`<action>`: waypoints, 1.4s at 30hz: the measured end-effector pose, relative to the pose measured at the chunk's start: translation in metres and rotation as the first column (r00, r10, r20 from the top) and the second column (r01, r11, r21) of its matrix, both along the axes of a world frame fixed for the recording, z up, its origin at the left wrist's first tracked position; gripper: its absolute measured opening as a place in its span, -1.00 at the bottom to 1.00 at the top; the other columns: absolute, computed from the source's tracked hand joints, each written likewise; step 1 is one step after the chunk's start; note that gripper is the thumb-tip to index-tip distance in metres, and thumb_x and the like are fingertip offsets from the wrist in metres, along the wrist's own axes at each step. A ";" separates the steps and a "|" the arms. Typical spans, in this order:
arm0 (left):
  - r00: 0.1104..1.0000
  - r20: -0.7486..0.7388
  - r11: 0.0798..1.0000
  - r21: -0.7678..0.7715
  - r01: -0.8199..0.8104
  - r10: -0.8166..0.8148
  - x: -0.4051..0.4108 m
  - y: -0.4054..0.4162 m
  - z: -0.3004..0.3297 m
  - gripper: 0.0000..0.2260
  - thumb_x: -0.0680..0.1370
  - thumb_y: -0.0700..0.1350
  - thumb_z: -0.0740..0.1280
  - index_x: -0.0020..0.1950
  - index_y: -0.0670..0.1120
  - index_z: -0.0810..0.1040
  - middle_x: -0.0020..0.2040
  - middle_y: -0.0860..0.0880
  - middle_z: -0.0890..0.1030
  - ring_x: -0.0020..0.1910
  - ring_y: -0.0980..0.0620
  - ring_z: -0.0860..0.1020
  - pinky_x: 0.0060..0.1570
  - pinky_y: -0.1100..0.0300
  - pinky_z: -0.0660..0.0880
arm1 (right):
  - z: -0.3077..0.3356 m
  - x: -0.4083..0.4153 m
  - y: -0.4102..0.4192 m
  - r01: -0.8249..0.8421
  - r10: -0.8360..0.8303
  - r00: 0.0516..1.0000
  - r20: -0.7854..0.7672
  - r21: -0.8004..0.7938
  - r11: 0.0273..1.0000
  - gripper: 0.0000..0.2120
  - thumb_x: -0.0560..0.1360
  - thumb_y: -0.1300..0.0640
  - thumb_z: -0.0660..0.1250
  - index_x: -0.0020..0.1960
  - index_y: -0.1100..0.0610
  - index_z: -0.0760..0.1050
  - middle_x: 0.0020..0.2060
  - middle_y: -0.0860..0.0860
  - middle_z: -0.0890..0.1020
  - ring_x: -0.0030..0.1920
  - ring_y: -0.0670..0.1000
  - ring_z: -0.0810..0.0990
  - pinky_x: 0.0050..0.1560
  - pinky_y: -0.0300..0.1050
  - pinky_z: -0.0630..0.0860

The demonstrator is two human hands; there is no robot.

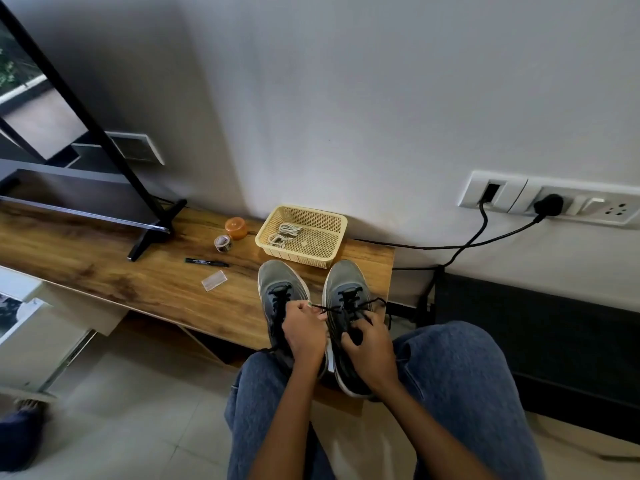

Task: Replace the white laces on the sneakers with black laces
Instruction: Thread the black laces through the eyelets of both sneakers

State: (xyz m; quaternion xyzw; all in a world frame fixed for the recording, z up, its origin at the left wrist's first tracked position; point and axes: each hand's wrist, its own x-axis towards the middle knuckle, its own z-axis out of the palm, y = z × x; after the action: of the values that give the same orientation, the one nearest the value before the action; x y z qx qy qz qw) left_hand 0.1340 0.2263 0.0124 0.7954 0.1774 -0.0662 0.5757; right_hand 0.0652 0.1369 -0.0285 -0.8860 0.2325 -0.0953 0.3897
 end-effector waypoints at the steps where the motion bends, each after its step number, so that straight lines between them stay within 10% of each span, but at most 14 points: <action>1: 0.999 0.003 0.998 -0.050 -0.039 0.039 0.003 0.004 0.001 -0.85 0.66 -0.19 0.08 0.03 -0.14 0.44 -0.08 -0.08 0.60 -0.17 0.03 0.63 -0.34 0.24 0.54 | 0.000 0.000 0.000 -0.001 0.001 1.000 0.007 -0.005 1.000 -0.81 0.48 0.08 0.34 0.01 0.17 0.58 0.15 0.02 0.49 0.17 0.03 0.44 0.11 -0.09 0.45; 4: 0.981 -0.010 0.958 -0.214 -0.193 0.195 0.009 0.019 0.004 -0.86 0.66 -0.22 0.05 0.08 -0.15 0.40 0.00 -0.15 0.60 -0.10 -0.06 0.64 -0.04 0.05 0.58 | 0.002 -0.001 0.002 -0.015 0.016 1.000 0.005 -0.034 0.999 -0.81 0.49 0.08 0.32 -0.01 0.18 0.58 0.13 0.01 0.50 0.16 0.03 0.46 0.08 -0.07 0.49; 9: 0.909 0.084 0.893 -0.244 -0.379 0.409 0.006 0.031 0.015 -0.90 0.67 -0.21 0.08 0.09 -0.12 0.38 0.03 -0.17 0.63 -0.13 -0.03 0.62 -0.15 0.16 0.52 | 0.006 -0.003 0.004 -0.024 0.023 1.000 -0.016 -0.096 0.995 -0.77 0.51 0.08 0.30 0.06 0.21 0.56 0.20 0.04 0.48 0.24 0.05 0.44 0.15 0.00 0.47; 13: 0.950 0.308 0.961 0.244 -0.130 0.050 -0.013 0.016 0.019 -0.79 0.57 -0.22 0.26 0.20 -0.08 0.45 0.20 -0.09 0.53 0.27 -0.08 0.41 0.11 0.13 0.36 | 0.006 -0.002 0.003 -0.029 0.026 0.999 -0.027 -0.110 0.994 -0.82 0.49 0.07 0.29 -0.02 0.18 0.53 0.09 0.00 0.49 0.13 0.05 0.49 0.03 -0.02 0.50; 17: 0.827 0.288 0.682 0.716 0.149 -0.483 -0.015 0.007 0.003 -0.78 0.49 -0.12 0.41 0.10 0.07 0.60 0.39 0.01 0.45 0.45 -0.11 0.20 0.35 -0.13 0.03 | 0.007 -0.001 0.003 -0.025 0.020 0.999 -0.039 -0.132 0.991 -0.76 0.51 0.08 0.29 0.09 0.20 0.54 0.21 0.04 0.49 0.21 0.04 0.46 0.13 -0.08 0.45; 23: 0.771 -0.004 0.426 0.831 0.357 -0.637 -0.015 0.000 -0.002 -0.81 0.60 0.07 0.23 0.15 0.11 0.58 0.32 0.12 0.46 0.46 0.00 0.13 0.36 -0.03 -0.17 | 0.009 -0.002 0.002 -0.058 0.046 0.996 -0.076 -0.151 0.987 -0.67 0.54 0.04 0.24 0.22 0.19 0.49 0.32 0.05 0.43 0.30 0.02 0.40 0.22 -0.11 0.40; 31: 0.871 0.019 0.532 0.799 0.282 -0.491 -0.014 0.008 0.006 -0.86 0.60 0.03 0.18 0.01 0.12 0.54 0.09 0.14 0.53 0.29 0.05 0.27 0.35 -0.05 -0.06 | 0.006 -0.001 0.004 -0.033 0.021 0.997 -0.070 -0.166 0.986 -0.75 0.52 0.09 0.24 0.11 0.22 0.51 0.19 0.06 0.48 0.19 0.06 0.48 0.09 -0.10 0.43; 35: 0.967 0.154 0.722 0.690 0.041 -0.202 -0.012 0.038 0.014 -0.94 0.57 -0.08 0.26 -0.06 0.06 0.51 -0.02 0.05 0.54 0.25 -0.03 0.35 0.33 -0.11 0.08 | 0.005 0.000 0.004 -0.006 -0.006 0.997 -0.074 -0.161 0.987 -0.76 0.52 0.11 0.24 0.10 0.22 0.51 0.18 0.04 0.49 0.18 0.06 0.48 0.08 -0.08 0.45; 42: 0.979 0.113 0.780 0.593 -0.202 0.168 -0.020 0.078 0.003 -0.89 0.53 -0.16 0.24 -0.04 0.00 0.54 0.10 -0.10 0.56 0.25 -0.13 0.35 0.30 -0.13 0.10 | 0.004 0.001 0.005 -0.015 0.001 0.996 -0.091 -0.161 0.987 -0.74 0.53 0.11 0.23 0.14 0.22 0.52 0.25 0.05 0.48 0.25 0.07 0.44 0.17 -0.05 0.45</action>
State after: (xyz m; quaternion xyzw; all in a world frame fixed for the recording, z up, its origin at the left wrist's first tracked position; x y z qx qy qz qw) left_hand 0.1140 0.3044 0.0150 0.9169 0.2508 0.0718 0.3019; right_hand 0.0664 0.1419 -0.0244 -0.9191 0.2378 -0.0721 0.3059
